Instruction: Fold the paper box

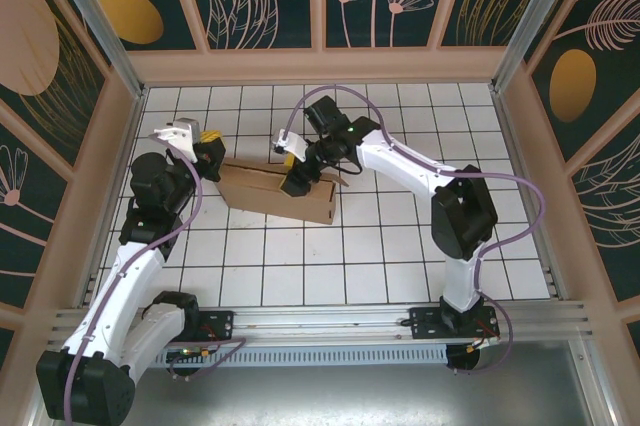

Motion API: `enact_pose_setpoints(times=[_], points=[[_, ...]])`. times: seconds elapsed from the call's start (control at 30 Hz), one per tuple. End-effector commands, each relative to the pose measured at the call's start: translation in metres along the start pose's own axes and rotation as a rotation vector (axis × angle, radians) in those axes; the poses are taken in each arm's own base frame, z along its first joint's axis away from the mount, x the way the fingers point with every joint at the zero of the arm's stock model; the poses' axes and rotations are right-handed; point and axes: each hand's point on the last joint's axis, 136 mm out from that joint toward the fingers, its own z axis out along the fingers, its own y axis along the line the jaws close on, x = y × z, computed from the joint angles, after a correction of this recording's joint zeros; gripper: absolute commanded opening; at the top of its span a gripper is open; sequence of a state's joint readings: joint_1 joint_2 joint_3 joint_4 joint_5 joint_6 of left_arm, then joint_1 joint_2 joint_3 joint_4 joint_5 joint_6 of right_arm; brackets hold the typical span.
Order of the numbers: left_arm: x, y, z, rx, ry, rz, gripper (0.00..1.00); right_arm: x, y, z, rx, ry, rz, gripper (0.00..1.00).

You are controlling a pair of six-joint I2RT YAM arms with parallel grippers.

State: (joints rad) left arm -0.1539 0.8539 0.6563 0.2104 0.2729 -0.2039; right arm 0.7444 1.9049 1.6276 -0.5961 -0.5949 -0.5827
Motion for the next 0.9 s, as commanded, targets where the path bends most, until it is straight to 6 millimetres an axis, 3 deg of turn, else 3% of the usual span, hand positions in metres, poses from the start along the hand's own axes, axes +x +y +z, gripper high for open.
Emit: enact_pose_setpoints(times=[0.0,0.17,0.27,0.37,0.47,0.63,0.73,0.87], points=[[-0.011,-0.005,-0.002,0.017,-0.049,-0.002,0.14,0.013,0.001,0.006,-0.008,0.059,0.008,0.65],[-0.010,-0.004,-0.002,0.011,-0.047,-0.002,0.14,0.023,-0.006,0.009,0.032,0.099,-0.010,0.38],[-0.009,-0.002,-0.002,0.002,-0.043,-0.002,0.14,0.030,-0.014,0.008,0.087,0.125,-0.032,0.29],[-0.009,-0.002,-0.002,-0.002,-0.045,-0.001,0.14,0.038,-0.027,0.001,0.151,0.153,-0.046,0.28],[-0.010,-0.001,-0.001,-0.007,-0.042,0.009,0.14,0.041,-0.035,-0.009,0.192,0.157,-0.062,0.28],[-0.012,0.000,0.000,-0.016,-0.039,0.029,0.15,0.045,-0.030,-0.016,0.201,0.159,-0.082,0.29],[-0.009,0.001,0.002,-0.017,-0.031,0.028,0.15,0.039,-0.022,-0.017,0.175,0.124,-0.078,0.39],[-0.010,0.001,0.003,-0.014,-0.031,0.026,0.15,0.026,-0.018,-0.023,0.147,0.072,-0.054,0.62]])
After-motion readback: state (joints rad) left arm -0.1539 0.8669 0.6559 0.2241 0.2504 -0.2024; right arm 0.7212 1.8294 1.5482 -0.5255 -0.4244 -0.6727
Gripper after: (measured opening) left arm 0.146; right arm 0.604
